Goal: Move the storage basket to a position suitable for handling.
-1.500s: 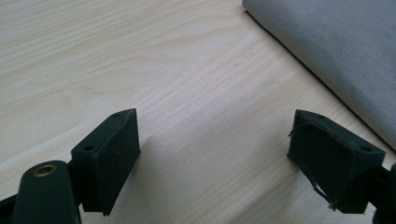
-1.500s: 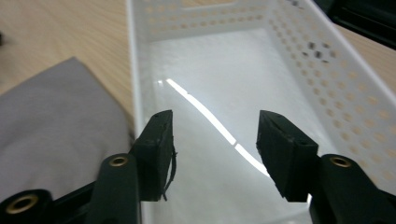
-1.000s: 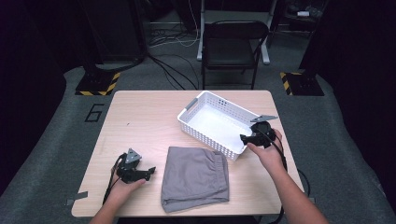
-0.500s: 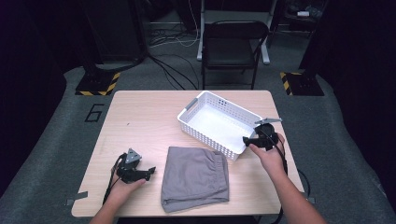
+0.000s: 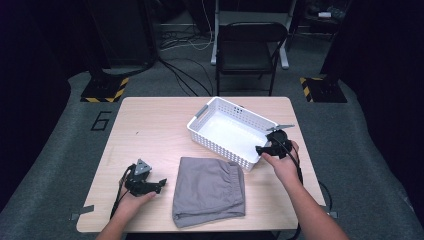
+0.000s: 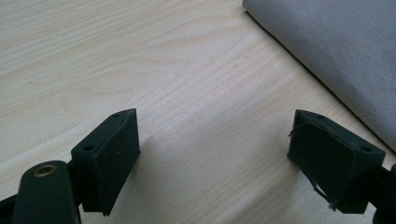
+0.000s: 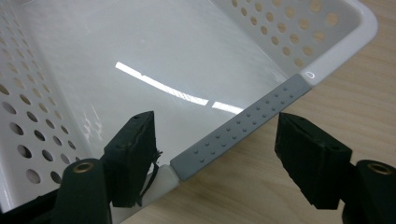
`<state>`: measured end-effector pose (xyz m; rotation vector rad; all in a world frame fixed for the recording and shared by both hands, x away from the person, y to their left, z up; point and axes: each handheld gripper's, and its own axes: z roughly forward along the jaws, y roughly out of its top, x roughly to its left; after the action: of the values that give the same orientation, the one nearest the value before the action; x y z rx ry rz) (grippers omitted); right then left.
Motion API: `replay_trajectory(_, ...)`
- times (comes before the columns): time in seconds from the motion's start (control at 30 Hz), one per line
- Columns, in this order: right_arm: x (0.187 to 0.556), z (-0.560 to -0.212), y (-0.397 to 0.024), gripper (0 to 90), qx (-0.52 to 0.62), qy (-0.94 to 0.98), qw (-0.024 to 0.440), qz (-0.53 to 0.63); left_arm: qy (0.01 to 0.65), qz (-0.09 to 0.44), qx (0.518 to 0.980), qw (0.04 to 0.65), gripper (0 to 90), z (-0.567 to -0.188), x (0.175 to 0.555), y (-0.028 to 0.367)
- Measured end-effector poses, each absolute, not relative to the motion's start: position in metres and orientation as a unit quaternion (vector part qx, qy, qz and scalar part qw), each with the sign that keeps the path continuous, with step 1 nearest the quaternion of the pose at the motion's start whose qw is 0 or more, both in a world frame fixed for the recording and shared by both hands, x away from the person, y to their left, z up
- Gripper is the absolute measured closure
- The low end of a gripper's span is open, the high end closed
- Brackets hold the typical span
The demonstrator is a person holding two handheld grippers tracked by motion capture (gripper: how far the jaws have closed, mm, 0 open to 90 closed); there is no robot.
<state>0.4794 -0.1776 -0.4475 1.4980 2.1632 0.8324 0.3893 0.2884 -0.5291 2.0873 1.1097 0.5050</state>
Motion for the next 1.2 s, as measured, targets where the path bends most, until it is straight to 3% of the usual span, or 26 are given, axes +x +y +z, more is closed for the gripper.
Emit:
replay_trajectory(0.43, 0.500, -0.443, -0.167, 47.1, 0.517, 0.779, 0.185, 0.303, 0.429, 0.195, 0.808, 0.354, 16.0, -0.529, 0.389, 0.288)
replay_trajectory(0.47, 0.502, -0.441, -0.163, 55.8, 0.509, 0.781, 0.196, 0.304, 0.429, 0.195, 0.808, 0.354, 16.0, -0.529, 0.389, 0.288)
replay_trajectory(0.6, 0.506, -0.438, -0.158, 59.0, 0.497, 0.787, 0.200, 0.305, 0.428, 0.195, 0.809, 0.353, 16.0, -0.529, 0.389, 0.288)
replay_trajectory(0.83, 0.514, -0.438, -0.147, 56.3, 0.492, 0.793, 0.204, 0.296, 0.428, 0.199, 0.805, 0.358, 16.0, -0.530, 0.389, 0.288)
replay_trajectory(0.97, 0.513, -0.443, -0.148, 43.4, 0.511, 0.782, 0.198, 0.296, 0.427, 0.199, 0.806, 0.359, 16.0, -0.530, 0.389, 0.287)
replay_trajectory(1.2, 0.506, -0.447, -0.145, 40.2, 0.524, 0.781, 0.166, 0.295, 0.425, 0.193, 0.810, 0.355, 16.0, -0.529, 0.389, 0.288)
